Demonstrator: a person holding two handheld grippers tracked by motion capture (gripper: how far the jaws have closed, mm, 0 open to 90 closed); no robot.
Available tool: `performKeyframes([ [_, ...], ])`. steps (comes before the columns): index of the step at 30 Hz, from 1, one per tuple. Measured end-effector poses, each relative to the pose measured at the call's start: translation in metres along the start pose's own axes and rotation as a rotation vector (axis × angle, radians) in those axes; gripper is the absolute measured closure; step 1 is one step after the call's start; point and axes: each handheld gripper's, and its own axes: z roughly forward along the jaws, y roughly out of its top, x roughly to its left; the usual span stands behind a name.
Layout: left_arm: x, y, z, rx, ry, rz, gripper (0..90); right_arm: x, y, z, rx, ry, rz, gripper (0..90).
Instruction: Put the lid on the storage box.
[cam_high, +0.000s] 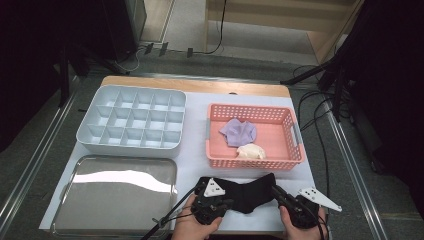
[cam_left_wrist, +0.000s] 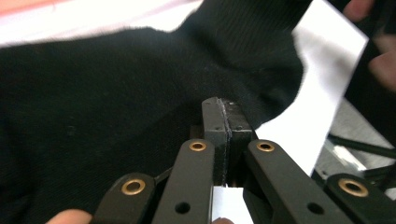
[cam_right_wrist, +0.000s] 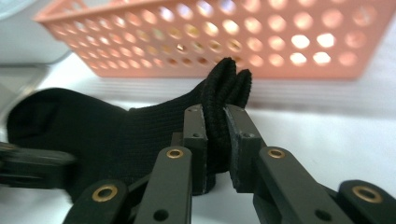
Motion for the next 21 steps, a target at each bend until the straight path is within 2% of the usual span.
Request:
performKeyframes([
  [5, -0.003, 0.000, 0.001, -0.003, 0.022, 0.017, 90.0, 0.020, 0.009, -0.005, -0.026, 0.044, -0.038, 80.3],
  [9, -0.003, -0.001, 0.000, -0.004, 0.023, 0.017, 90.0, 0.042, 0.016, -0.006, -0.030, 0.074, -0.082, 80.2],
  [16, -0.004, -0.002, 0.000, -0.012, 0.025, 0.019, 90.0, 0.083, 0.025, 0.006, -0.046, 0.151, -0.126, 80.1],
  [21, -0.002, -0.002, -0.002, -0.011, 0.022, 0.012, 89.4, 0.101, 0.029, 0.014, -0.050, 0.186, -0.145, 79.9],
])
